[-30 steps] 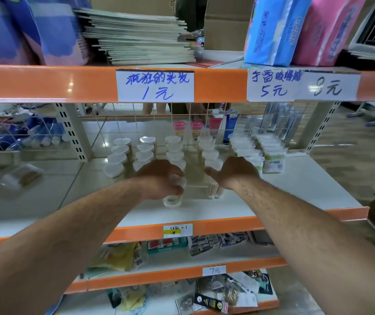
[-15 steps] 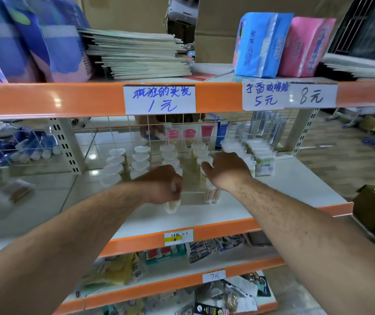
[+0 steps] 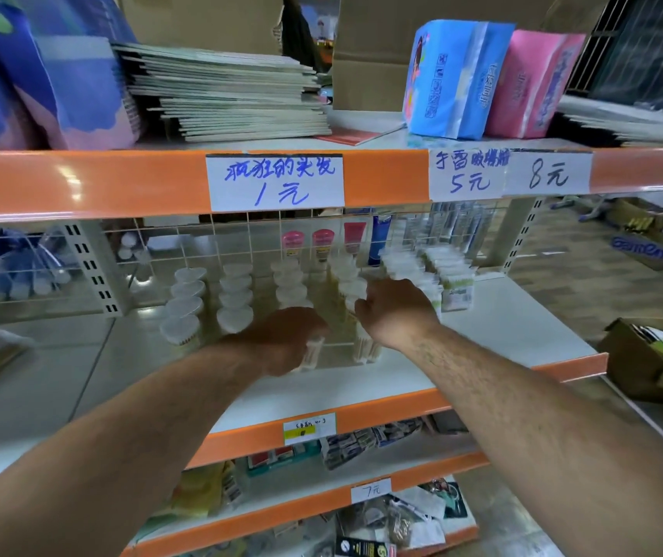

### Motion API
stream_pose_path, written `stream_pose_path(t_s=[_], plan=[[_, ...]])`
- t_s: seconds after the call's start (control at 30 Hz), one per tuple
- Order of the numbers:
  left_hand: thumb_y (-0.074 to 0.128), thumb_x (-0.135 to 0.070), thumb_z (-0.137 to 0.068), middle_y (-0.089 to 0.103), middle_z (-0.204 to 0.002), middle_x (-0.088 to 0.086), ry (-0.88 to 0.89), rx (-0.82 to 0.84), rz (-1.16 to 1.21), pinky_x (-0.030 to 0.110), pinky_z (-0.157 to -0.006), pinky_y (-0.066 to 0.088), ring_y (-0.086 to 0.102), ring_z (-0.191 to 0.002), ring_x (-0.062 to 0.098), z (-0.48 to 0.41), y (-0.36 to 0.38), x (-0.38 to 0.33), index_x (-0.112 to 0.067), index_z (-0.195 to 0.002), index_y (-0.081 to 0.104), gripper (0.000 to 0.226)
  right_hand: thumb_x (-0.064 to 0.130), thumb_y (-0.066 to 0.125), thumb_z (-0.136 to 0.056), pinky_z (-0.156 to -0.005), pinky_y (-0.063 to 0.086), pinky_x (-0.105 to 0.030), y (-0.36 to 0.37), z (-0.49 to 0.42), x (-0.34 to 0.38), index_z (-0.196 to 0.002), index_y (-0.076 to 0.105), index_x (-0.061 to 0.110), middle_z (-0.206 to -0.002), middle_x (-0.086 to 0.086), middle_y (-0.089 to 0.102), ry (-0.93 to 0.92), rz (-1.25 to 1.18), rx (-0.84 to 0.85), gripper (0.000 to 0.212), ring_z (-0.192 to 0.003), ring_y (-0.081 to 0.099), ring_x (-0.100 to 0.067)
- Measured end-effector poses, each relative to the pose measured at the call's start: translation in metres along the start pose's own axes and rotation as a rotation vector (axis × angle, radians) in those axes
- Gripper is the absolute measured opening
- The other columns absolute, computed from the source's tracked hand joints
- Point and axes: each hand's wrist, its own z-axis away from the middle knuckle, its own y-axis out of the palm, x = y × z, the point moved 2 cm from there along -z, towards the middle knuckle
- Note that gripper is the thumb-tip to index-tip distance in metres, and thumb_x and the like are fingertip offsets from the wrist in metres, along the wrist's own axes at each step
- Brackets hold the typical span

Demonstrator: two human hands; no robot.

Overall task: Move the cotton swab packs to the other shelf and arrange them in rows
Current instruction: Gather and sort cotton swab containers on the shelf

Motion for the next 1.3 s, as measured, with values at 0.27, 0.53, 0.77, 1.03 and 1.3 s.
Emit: stream_pose_path(t_s=[0.27,0.53,0.77,1.03,1.3], plan=[[0.054,0.004,-0.092,0.046,-0.148,-0.002,0.025,-0.039,0.011,0.03,-0.11,0.039,0.044,-0.135,0.018,-0.003,0.002,0.005,-0.024,-0.14,0.049,0.056,0.039,0.045,-0.096,-0.056,0.045,-0.024,0.003,-0.005,0.002,-0.079,0.057,0.015,-0.074,0.0,0.058,-0.022,0.009,0.012,0.032,-0.067,0.059,-0.015],[0.052,-0.043,-0.095,0.012,-0.163,-0.01,0.11,-0.244,-0.155,0.026,-0.116,0.009,0.009,-0.15,0.012,0.012,-0.014,-0.006,-0.032,-0.156,0.016,0.072,0.051,0.036,-0.098,-0.057,0.053,-0.028,-0.007,0.006,0.023,-0.077,0.057,0.023,-0.07,0.004,0.061,-0.166,0.139,0.057,0.04,-0.061,0.059,-0.012],[0.037,-0.045,-0.101,-0.006,-0.164,-0.007,-0.117,-0.256,-0.238,0.027,-0.12,-0.005,-0.011,-0.148,0.004,0.049,-0.048,0.02,-0.024,-0.158,-0.003,0.073,0.06,0.036,-0.097,-0.117,0.025,-0.041,-0.008,0.001,0.06,-0.15,0.033,0.028,-0.158,0.003,0.029,-0.361,-0.003,0.214,0.062,-0.147,0.023,-0.023],[0.008,-0.059,-0.087,-0.002,-0.165,-0.004,-0.479,-0.285,-0.234,0.028,-0.121,0.004,0.001,-0.151,0.011,0.163,-0.055,0.056,-0.022,-0.158,0.0,0.081,0.074,0.036,-0.088,-0.118,0.022,-0.042,0.004,0.018,0.161,-0.149,0.031,0.033,-0.162,0.004,0.018,-0.587,-0.11,0.273,0.074,-0.149,0.012,-0.019],[-0.003,-0.059,-0.075,0.004,-0.165,0.002,-0.726,-0.308,-0.27,0.033,-0.123,0.003,0.003,-0.152,0.014,0.302,-0.06,0.121,-0.016,-0.158,0.007,0.095,0.076,0.036,-0.086,-0.109,0.037,-0.039,0.011,0.08,0.298,-0.146,0.039,0.031,-0.153,0.003,0.039,-0.84,-0.123,0.31,0.075,-0.139,0.036,-0.021]])
